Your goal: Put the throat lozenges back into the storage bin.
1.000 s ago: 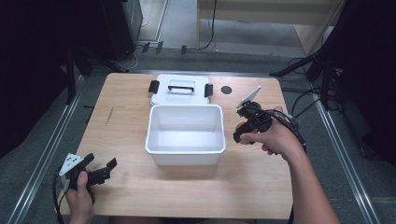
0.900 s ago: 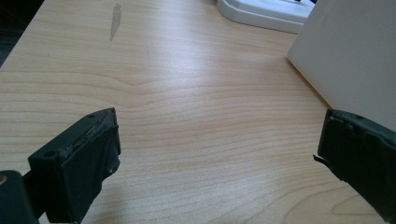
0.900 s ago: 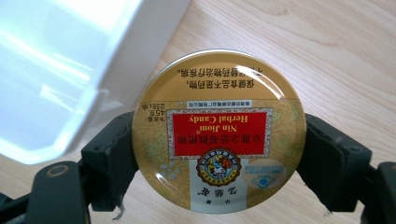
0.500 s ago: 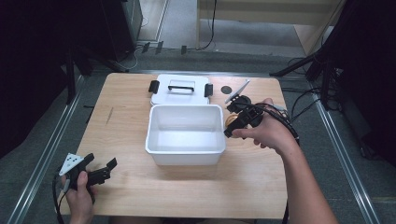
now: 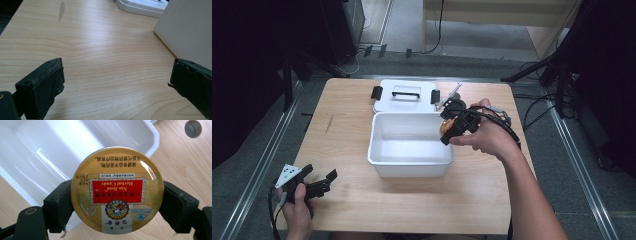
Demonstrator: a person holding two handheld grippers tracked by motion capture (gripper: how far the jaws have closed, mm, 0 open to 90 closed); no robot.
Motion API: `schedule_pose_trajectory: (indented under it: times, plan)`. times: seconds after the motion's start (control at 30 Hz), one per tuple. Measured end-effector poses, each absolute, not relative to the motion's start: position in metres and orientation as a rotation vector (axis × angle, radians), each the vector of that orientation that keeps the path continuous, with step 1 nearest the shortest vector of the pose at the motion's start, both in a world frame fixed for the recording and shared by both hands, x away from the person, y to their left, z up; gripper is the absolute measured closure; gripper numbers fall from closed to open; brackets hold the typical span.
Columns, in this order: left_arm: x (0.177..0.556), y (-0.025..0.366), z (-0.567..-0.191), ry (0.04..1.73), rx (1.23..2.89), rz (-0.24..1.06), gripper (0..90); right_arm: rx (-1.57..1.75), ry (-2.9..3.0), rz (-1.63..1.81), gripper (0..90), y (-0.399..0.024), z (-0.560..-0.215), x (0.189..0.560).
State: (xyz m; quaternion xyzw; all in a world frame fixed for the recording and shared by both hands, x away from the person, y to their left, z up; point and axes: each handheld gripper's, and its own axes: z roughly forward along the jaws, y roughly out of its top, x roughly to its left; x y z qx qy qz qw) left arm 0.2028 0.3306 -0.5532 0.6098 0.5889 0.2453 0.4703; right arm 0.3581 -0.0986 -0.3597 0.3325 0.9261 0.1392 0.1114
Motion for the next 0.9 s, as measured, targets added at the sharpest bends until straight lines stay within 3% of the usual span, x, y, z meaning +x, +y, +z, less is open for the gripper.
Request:
schedule_pose_trajectory:
  times: [0.9]
  plan:
    - [0.203,0.331,-0.553,1.442,1.489,0.600,0.0,0.771,2.786,0.414,20.5,-0.064,-0.382,0.364]
